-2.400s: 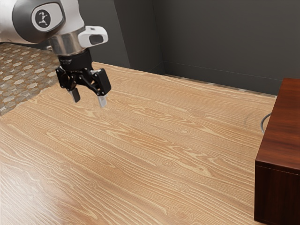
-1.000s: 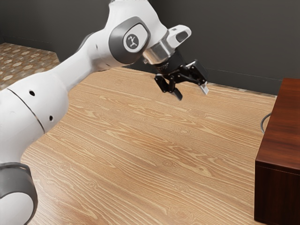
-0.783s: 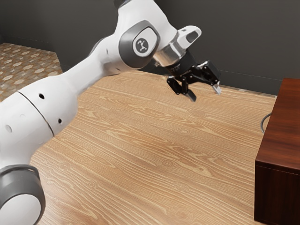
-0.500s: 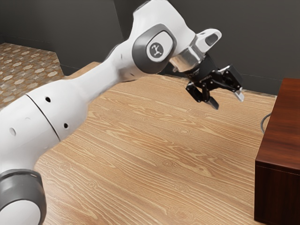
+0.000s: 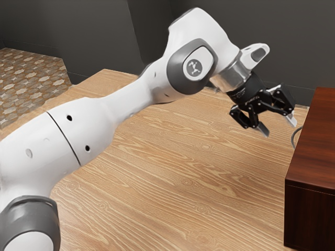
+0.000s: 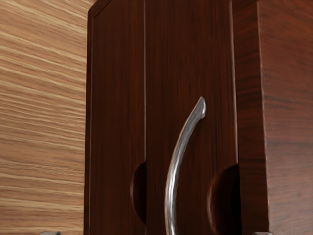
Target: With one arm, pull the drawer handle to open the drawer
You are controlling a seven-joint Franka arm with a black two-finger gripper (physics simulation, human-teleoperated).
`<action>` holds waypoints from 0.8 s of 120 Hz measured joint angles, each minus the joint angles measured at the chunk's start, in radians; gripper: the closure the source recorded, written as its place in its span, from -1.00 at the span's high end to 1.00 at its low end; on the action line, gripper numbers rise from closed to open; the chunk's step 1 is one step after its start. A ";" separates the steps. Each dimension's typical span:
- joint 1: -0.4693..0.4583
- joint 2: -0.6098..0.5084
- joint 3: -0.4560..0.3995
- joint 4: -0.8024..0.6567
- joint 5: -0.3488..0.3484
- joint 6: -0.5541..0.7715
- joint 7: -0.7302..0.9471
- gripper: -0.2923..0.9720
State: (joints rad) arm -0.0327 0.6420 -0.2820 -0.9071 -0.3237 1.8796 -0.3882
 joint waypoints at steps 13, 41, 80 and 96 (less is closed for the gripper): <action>-0.003 0.019 0.004 0.003 -0.002 0.030 -0.007 0.23; -0.003 0.025 0.013 -0.004 -0.004 0.064 -0.019 0.04; -0.014 0.023 0.011 -0.015 0.006 0.083 -0.040 -0.12; -0.016 0.027 0.011 -0.016 0.009 0.093 -0.044 -0.15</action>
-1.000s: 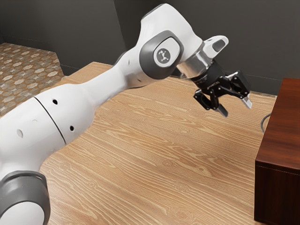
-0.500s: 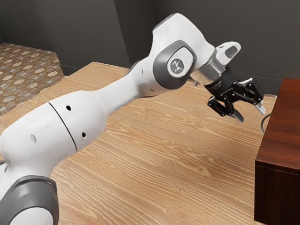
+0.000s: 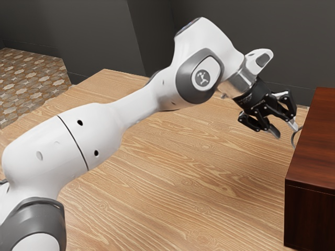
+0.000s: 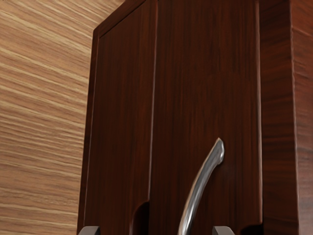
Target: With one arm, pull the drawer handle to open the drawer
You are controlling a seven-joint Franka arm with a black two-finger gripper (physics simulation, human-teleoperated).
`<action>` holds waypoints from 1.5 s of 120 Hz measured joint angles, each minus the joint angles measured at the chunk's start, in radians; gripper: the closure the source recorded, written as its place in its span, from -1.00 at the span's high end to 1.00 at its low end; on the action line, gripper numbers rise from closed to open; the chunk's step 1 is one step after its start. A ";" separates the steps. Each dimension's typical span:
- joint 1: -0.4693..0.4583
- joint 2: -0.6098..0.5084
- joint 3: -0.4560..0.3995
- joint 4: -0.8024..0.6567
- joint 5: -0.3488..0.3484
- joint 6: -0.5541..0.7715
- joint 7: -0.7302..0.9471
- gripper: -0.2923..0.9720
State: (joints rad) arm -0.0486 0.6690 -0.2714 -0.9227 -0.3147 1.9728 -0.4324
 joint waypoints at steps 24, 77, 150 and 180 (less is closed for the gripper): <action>-0.006 0.018 0.000 -0.001 0.002 0.009 -0.004 -0.18; -0.006 0.000 0.006 -0.032 0.012 0.014 -0.014 -0.40; 0.008 -0.028 0.009 -0.049 0.043 0.002 -0.018 -0.39; 0.021 -0.030 0.010 -0.055 0.057 -0.002 -0.020 -0.46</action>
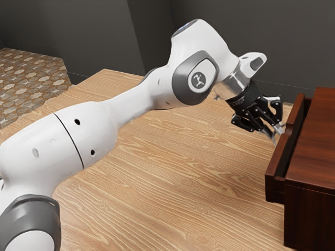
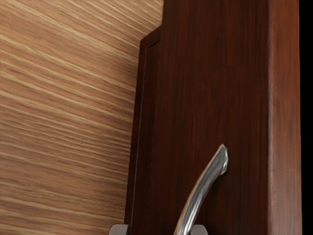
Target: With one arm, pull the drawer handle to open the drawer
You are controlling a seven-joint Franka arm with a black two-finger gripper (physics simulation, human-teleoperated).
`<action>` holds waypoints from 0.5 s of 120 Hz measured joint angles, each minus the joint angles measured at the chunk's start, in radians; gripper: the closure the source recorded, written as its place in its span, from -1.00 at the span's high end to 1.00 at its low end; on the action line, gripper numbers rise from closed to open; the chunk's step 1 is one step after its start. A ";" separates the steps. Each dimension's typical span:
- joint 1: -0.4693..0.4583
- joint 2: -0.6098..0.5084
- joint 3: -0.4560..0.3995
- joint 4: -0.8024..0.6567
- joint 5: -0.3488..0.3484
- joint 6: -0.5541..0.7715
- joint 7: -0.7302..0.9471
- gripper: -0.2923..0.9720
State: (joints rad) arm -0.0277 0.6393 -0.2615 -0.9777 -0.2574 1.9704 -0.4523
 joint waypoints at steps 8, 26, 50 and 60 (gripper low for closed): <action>0.010 -0.001 -0.002 -0.002 0.006 -0.004 0.000 -0.47; 0.015 -0.024 0.001 -0.030 0.025 -0.034 -0.001 -0.49; 0.026 -0.058 0.001 -0.071 0.030 -0.055 0.000 -0.49; 0.037 -0.074 0.001 -0.091 0.030 -0.060 0.000 -0.50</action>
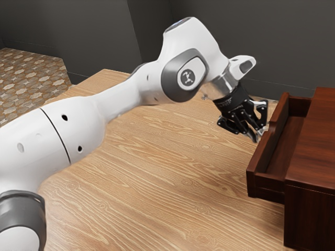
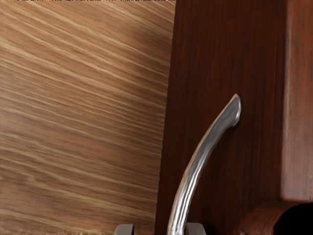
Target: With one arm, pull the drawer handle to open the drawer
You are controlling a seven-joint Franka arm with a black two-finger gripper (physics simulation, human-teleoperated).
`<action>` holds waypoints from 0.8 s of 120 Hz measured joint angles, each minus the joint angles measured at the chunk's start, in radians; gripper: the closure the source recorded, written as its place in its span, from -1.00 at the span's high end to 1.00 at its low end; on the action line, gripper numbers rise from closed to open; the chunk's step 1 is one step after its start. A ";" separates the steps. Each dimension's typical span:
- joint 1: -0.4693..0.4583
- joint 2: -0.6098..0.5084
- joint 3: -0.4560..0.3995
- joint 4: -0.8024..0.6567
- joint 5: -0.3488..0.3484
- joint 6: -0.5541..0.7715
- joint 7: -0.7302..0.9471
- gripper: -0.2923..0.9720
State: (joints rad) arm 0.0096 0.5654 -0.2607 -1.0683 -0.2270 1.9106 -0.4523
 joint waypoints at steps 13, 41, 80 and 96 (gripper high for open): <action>0.011 -0.006 -0.001 -0.009 0.002 -0.005 0.000 -0.50; 0.051 -0.035 0.000 -0.045 0.001 -0.009 0.001 -0.50; 0.097 -0.085 0.001 -0.111 0.001 -0.009 0.006 -0.49; 0.125 -0.116 0.001 -0.152 0.000 -0.008 0.008 -0.49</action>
State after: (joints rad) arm 0.1345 0.4496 -0.2597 -1.2202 -0.2266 1.9027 -0.4439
